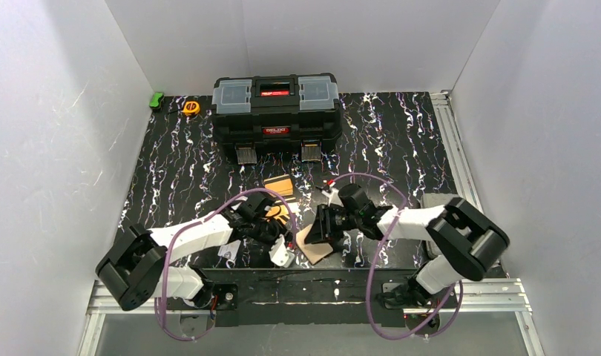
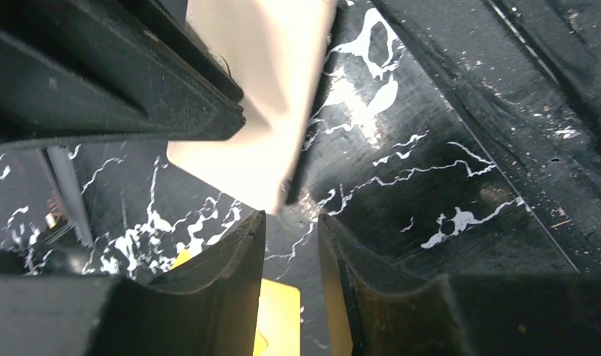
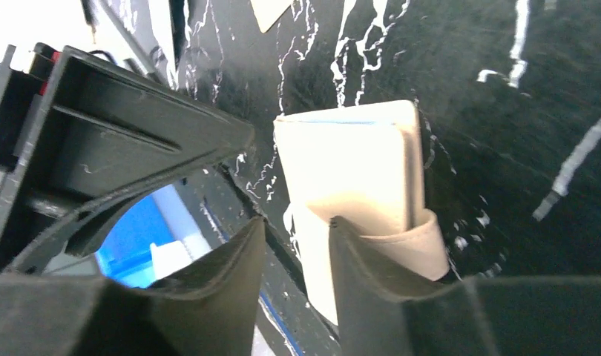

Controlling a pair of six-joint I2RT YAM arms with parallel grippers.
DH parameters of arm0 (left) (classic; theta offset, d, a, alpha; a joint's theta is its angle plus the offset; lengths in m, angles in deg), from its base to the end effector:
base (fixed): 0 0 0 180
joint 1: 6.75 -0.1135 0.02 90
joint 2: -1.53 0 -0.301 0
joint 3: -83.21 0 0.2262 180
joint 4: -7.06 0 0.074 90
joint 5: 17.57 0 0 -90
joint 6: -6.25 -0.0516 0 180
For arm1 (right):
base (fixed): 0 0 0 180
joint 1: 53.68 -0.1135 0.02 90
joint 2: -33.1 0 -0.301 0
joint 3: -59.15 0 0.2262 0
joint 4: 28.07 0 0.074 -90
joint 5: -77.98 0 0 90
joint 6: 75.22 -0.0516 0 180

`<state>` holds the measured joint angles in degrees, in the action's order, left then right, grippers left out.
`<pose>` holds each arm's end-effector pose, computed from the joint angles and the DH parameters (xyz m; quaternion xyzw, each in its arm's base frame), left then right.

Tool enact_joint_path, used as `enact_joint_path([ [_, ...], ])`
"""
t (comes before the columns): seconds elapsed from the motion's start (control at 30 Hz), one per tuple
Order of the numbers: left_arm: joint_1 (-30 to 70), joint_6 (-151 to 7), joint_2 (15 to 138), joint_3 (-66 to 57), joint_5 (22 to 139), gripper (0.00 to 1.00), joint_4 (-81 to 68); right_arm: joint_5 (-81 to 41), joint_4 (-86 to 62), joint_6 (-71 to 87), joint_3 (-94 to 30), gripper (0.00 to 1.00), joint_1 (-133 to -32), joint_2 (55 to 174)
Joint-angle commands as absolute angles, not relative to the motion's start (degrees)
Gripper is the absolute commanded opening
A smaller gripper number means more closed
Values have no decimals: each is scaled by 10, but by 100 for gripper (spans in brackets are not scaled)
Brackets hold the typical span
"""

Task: Put the credit cards into the card holder
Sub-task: Close the card holder at the center of the board, then reset both arms

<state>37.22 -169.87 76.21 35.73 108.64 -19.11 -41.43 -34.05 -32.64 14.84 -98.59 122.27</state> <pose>0.1304 -0.1682 0.2076 0.8593 0.2922 -0.1679 0.3848 0.1723 0.2076 0.1802 -0.0904 0.8748 0.4596 0.1238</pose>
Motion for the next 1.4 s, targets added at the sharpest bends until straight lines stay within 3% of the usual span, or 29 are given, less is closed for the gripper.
enact_joint_path([
  [0.0,370,-1661,704,342,1058,33,-217,-241,-145,-251,155,51,-982,1169],
  [0.1,369,-1614,674,320,1034,36,-249,-235,-128,-236,118,57,-983,1142],
  [0.27,362,-1561,617,297,1005,54,-296,-254,-129,-225,68,60,-996,1113],
  [0.5,324,-1427,615,202,960,66,-411,-285,-108,-216,0,64,-1019,1082],
  [0.53,317,-1416,616,190,958,70,-425,-281,-99,-213,-9,64,-1023,1079],
  [0.57,311,-1397,616,180,954,92,-432,-276,-87,-210,-21,65,-1027,1076],
  [0.6,306,-1380,616,170,950,98,-439,-269,-74,-205,-33,65,-1032,1074],
  [0.7,286,-1317,628,130,937,98,-465,-231,-18,-189,-69,69,-1044,1060],
  [0.73,277,-1291,635,114,931,98,-470,-216,6,-184,-83,77,-1045,1053],
  [0.77,270,-1266,643,100,927,98,-472,-196,30,-178,-89,92,-1045,1049],
  [0.8,259,-1245,651,84,928,98,-480,-161,56,-176,-98,98,-1044,1039],
  [1.07,140,-1046,738,-27,921,98,-492,58,230,-171,-123,98,-1003,964],
  [1.23,-3,-983,724,26,1002,98,-409,196,266,-178,-119,98,-936,922],
  [1.3,-51,-963,714,82,1008,98,-336,274,221,-151,-76,98,-908,914],
  [1.37,-98,-936,716,150,1014,98,-260,297,68,-28,-5,98,-886,903],
])
